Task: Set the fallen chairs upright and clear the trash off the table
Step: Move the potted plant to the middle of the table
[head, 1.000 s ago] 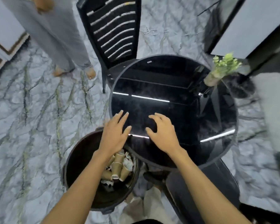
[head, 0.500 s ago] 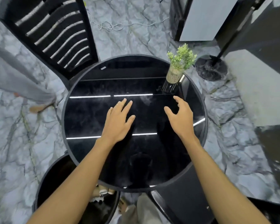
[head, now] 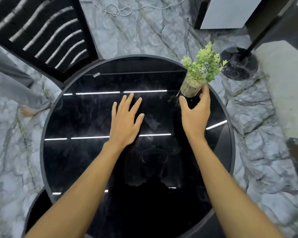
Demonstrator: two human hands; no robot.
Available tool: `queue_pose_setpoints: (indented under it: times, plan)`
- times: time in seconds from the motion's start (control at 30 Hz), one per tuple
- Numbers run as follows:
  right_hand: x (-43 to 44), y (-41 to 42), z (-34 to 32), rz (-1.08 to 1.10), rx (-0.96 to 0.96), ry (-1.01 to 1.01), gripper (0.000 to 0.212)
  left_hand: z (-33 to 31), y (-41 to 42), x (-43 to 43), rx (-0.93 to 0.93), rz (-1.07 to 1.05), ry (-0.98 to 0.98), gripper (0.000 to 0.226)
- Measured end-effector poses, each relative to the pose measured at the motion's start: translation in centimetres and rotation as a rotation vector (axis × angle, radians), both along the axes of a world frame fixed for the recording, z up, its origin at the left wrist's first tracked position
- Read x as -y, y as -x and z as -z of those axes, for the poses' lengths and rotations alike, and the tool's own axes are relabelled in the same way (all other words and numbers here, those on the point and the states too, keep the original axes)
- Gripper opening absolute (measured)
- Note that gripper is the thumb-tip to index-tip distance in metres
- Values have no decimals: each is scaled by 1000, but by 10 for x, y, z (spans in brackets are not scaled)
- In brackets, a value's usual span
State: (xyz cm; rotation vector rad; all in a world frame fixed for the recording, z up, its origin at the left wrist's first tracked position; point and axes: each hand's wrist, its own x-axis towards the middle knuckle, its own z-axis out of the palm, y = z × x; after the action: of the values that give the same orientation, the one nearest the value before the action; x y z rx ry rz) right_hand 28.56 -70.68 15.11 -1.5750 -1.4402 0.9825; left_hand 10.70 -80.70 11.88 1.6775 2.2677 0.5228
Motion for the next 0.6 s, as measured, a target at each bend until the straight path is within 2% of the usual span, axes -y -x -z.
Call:
queue_pose_setpoints:
  times: [0.1, 0.33, 0.6]
  plan:
    - [-12, 4, 7, 40, -52, -38, 75, 7, -1, -2, -69, -6, 9, 52]
    - [-36, 17, 9, 200, -189, -89, 71, 7, 1, -3, -70, -9, 11, 51]
    - [-44, 18, 16, 220, -193, -136, 73, 10, 0, -2, -70, -16, 3, 51]
